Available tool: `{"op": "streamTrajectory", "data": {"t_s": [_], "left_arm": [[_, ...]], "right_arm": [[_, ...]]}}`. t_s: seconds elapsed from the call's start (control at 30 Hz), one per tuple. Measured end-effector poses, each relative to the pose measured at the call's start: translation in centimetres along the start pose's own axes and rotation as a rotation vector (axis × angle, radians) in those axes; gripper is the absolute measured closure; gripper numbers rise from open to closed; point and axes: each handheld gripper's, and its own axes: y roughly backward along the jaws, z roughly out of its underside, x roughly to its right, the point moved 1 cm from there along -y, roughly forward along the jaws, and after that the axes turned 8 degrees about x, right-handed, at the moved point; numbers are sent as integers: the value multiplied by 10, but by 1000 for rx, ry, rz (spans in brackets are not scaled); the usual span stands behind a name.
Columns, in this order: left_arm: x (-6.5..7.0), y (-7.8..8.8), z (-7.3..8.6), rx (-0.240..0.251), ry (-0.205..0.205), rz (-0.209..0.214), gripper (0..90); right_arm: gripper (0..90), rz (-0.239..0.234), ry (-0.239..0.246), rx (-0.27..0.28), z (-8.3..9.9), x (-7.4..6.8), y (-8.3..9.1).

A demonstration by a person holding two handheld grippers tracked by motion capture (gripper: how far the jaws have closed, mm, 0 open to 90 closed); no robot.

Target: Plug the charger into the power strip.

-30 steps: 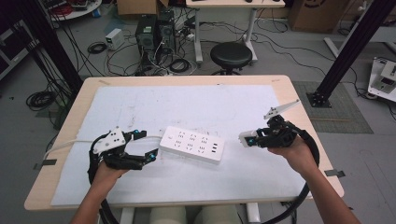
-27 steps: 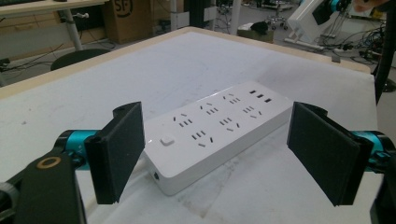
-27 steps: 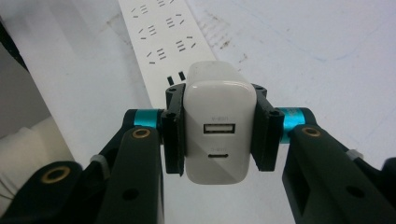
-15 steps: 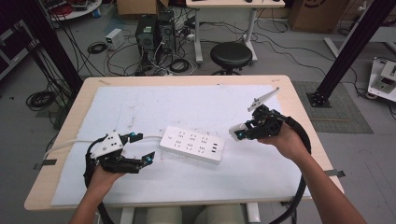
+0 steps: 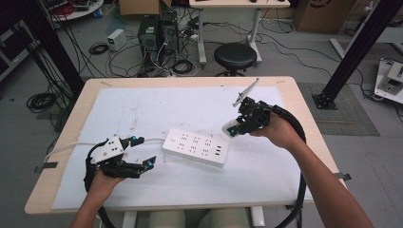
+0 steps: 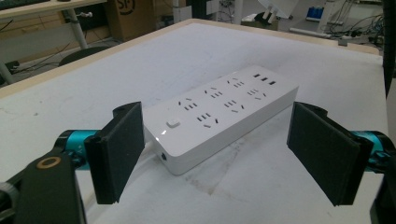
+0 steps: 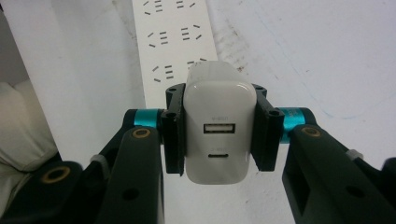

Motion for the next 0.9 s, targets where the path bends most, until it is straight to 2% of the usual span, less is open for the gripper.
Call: {"op": "streamTrajectory", "data": {"t_s": [0.1,0.23,0.47,0.9], "left_arm": [[-1,2,1,5,1,-3,192],[-2,5,3,7,3,-7,195],[-3,9,9,2,-1,-11,197],[-3,9,12,4,-3,-5,197]], "right_arm": [[638,-2,16,-13,-7,-1,-6],[639,17,28,-38,-19,-3,-14],[638,-5,56,-79,-36,-5,-26],[638,-33,98,-133,-48,-8,-50]]}}
